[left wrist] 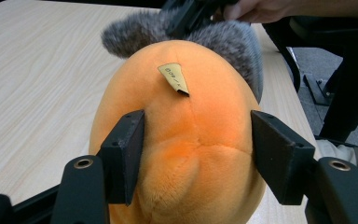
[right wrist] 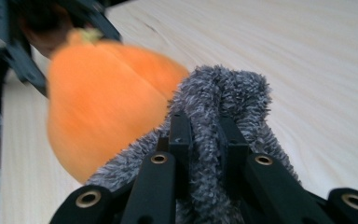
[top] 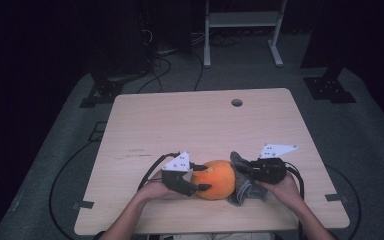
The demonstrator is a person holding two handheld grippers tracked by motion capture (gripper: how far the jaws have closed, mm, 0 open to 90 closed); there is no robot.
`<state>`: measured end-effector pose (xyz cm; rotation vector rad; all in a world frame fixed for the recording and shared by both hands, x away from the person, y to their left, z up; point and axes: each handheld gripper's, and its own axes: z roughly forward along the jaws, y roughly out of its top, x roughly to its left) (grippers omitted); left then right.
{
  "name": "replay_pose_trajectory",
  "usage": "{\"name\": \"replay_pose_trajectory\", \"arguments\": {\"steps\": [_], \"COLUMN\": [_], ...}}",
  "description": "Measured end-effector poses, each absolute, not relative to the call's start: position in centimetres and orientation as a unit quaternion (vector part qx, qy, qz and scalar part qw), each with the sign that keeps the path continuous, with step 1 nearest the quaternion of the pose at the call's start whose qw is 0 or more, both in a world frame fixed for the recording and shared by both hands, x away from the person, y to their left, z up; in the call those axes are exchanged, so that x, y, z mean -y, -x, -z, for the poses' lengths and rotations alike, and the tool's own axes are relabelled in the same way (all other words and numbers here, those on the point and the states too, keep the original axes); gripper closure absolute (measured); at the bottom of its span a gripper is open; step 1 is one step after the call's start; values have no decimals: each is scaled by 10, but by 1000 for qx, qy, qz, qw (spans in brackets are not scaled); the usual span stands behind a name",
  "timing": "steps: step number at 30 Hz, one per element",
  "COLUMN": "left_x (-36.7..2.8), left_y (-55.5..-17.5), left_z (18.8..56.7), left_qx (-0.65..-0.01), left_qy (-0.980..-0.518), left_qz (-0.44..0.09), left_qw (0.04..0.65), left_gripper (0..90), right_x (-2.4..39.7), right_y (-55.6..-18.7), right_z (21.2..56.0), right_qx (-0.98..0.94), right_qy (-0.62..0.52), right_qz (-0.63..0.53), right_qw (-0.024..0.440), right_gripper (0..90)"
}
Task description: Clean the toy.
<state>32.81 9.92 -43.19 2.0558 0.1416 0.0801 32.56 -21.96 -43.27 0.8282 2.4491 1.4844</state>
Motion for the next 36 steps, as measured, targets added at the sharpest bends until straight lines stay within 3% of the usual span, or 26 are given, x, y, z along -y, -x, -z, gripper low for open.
{"name": "replay_pose_trajectory", "arguments": {"steps": [10, 18, 26, 36], "left_x": [-95, -100, -93, -92], "left_y": [-328, -329, -324, -327], "left_z": [433, 433, 433, 433], "left_qx": [-58, -59, -42, -54], "left_qy": [-854, -854, -856, -853], "left_qz": [-31, -28, -32, -25], "left_qw": [517, 517, 515, 519], "left_gripper": [378, 378, 377, 370], "right_x": [228, 231, 230, 235], "right_y": [-314, -316, -316, -309], "right_z": [418, 441, 423, 432], "right_qx": [-806, -832, -812, -815], "right_qy": [-263, -282, -267, -279], "right_qz": [-526, -473, -515, -504], "right_qw": [73, 67, 65, 65], "right_gripper": [785, 785, 785, 786]}}
